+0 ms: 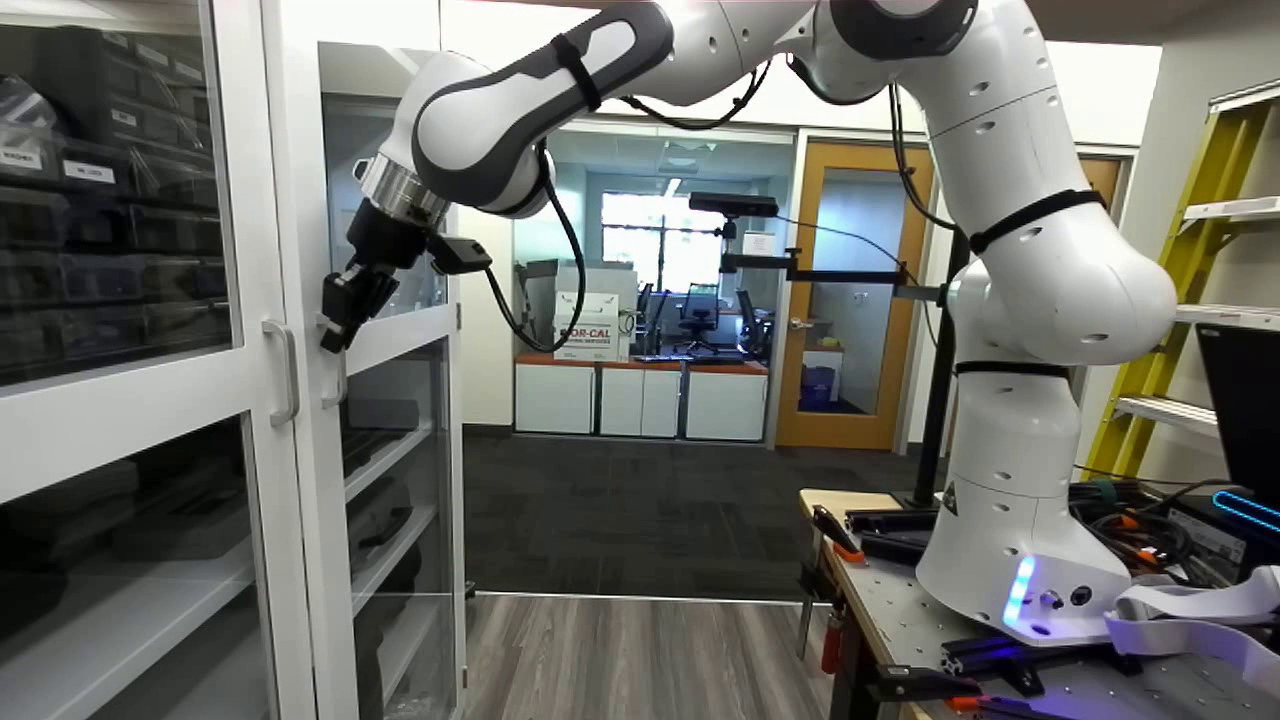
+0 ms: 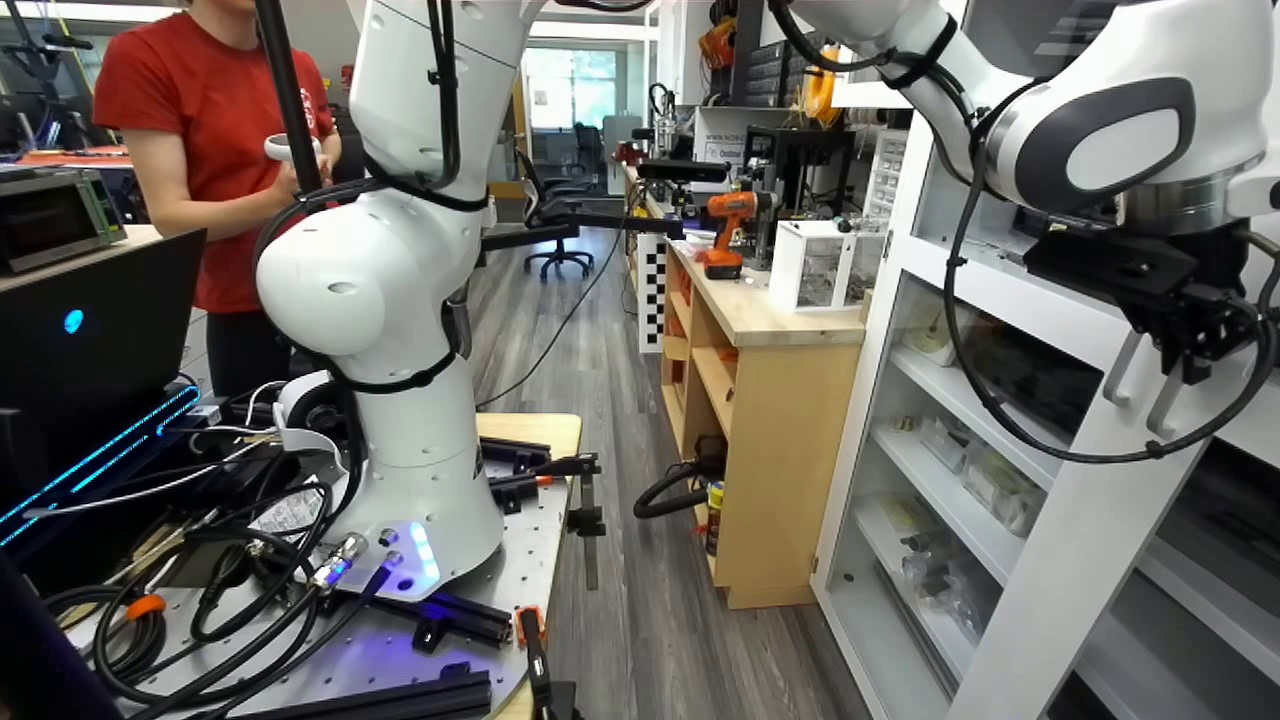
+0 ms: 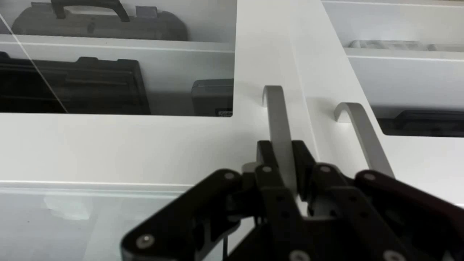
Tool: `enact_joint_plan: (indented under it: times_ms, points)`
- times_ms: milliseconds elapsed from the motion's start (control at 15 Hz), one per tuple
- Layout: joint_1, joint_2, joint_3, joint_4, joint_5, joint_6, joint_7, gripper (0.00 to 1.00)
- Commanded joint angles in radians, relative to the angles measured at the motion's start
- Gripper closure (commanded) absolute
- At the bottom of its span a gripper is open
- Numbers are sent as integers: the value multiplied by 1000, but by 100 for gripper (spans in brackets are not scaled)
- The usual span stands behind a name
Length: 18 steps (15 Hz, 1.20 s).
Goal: Open the right cabinet door
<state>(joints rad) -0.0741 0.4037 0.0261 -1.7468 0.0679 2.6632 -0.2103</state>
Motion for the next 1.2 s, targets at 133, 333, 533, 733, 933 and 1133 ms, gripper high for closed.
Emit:
enact_joint_plan:
  times_ms: [133, 333, 533, 733, 933, 1133]
  points:
    - [-36, -43, 21, -48, 7, 9, -67, 95]
    - [-42, -70, 21, -89, 6, 20, -82, 95]
    - [-53, -100, 24, -131, 17, 22, -104, 95]
    - [-66, -144, 26, -189, 31, 19, -143, 95]
    - [-79, -193, 21, -252, 47, 18, -196, 95]
    - [-87, -243, 13, -311, 68, 19, -247, 95]
